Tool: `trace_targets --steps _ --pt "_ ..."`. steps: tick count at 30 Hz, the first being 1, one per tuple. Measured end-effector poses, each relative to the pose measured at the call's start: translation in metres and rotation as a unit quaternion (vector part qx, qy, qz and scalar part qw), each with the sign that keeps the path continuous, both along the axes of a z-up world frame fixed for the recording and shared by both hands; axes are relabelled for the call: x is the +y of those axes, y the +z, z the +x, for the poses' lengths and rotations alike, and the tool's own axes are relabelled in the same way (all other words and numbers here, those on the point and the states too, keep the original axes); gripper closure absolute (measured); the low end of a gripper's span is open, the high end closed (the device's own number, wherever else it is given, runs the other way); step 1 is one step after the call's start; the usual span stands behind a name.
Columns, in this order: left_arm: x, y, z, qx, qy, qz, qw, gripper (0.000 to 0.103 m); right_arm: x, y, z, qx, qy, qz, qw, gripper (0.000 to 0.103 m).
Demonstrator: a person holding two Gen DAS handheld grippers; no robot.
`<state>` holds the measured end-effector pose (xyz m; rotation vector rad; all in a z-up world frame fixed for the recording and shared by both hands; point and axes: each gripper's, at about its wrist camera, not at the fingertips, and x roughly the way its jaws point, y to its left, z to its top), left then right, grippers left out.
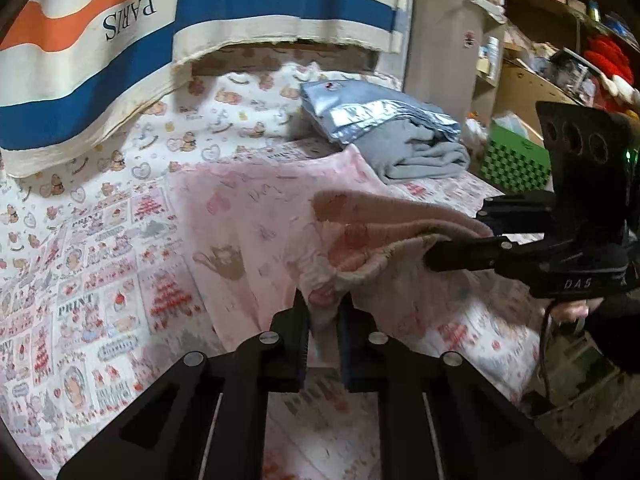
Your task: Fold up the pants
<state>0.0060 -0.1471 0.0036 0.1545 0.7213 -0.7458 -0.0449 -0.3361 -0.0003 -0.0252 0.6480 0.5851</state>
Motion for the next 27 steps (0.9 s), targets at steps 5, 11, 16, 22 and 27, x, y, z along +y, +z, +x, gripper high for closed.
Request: trace_targets --steps 5,11,16,22,27 --pt "-0.015 -0.003 0.021 -0.01 0.008 0.042 0.9991 0.092 -0.006 -0.008 0.029 0.016 -0.026 0.006 1.0 0.085" --pt "-0.019 -0.008 0.054 0.036 0.017 0.031 0.9987 0.092 -0.019 -0.011 0.06 0.048 -0.027 0.034 0.998 0.085" --pt "-0.024 -0.017 0.068 0.053 0.031 0.04 0.9973 0.091 -0.021 -0.016 0.077 0.047 -0.052 0.028 0.997 0.082" --pt "-0.009 -0.012 0.07 0.048 0.052 0.033 0.9969 0.08 -0.035 -0.016 0.071 0.013 -0.133 0.016 0.991 0.047" --pt "0.022 -0.007 0.058 0.051 0.063 0.021 0.9965 0.067 -0.056 -0.014 0.046 0.017 -0.154 0.04 0.987 0.047"
